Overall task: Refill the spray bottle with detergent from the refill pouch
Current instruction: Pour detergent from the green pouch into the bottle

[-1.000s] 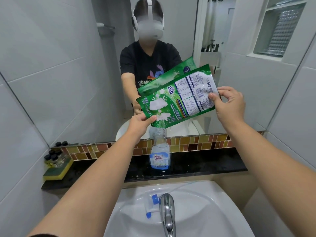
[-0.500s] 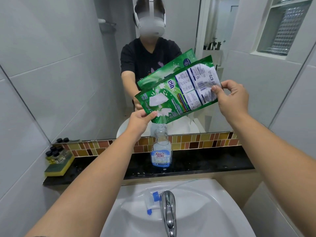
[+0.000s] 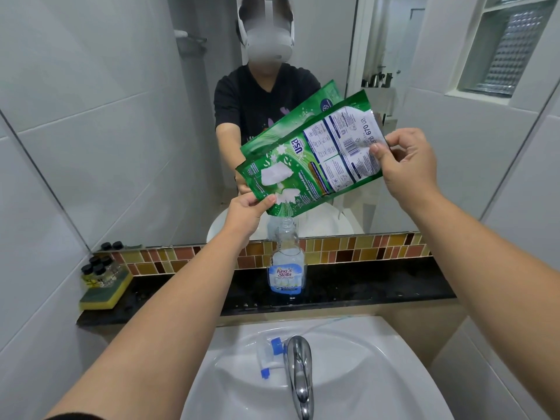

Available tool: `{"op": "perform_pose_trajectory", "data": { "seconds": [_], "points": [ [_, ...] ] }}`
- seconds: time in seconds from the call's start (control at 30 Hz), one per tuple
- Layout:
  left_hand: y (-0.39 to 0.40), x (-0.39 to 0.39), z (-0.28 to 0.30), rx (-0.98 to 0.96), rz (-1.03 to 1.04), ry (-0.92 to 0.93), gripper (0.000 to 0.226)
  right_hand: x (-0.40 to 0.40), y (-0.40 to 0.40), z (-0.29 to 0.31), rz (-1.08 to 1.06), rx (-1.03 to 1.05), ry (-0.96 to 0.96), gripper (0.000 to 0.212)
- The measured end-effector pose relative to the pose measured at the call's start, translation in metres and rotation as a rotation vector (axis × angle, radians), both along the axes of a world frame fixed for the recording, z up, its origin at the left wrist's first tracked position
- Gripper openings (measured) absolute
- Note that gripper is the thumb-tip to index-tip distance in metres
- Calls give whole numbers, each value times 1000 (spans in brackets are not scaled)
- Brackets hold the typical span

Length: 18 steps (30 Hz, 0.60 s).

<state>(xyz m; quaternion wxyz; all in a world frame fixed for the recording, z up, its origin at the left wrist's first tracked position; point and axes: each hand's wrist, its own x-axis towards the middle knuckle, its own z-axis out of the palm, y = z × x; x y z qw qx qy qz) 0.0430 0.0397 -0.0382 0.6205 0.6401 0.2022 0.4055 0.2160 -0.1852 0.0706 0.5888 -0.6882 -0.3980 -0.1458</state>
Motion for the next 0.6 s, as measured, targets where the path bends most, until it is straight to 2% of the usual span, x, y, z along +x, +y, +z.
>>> {"op": "perform_pose_trajectory", "data": {
  "seconds": [0.23,0.3,0.47,0.6],
  "points": [
    [-2,1,1,-2,0,-7,22,0,0,-1,85,34,93,13],
    [-1,2,2,-3,8,-2,20,0,-1,-1,79,40,90,10],
    [-1,1,3,0,14,-9,19,1,0,-1,63,38,75,22],
    [0,1,4,11,17,-4,19,3,0,0,73,49,64,14]
  ]
}}
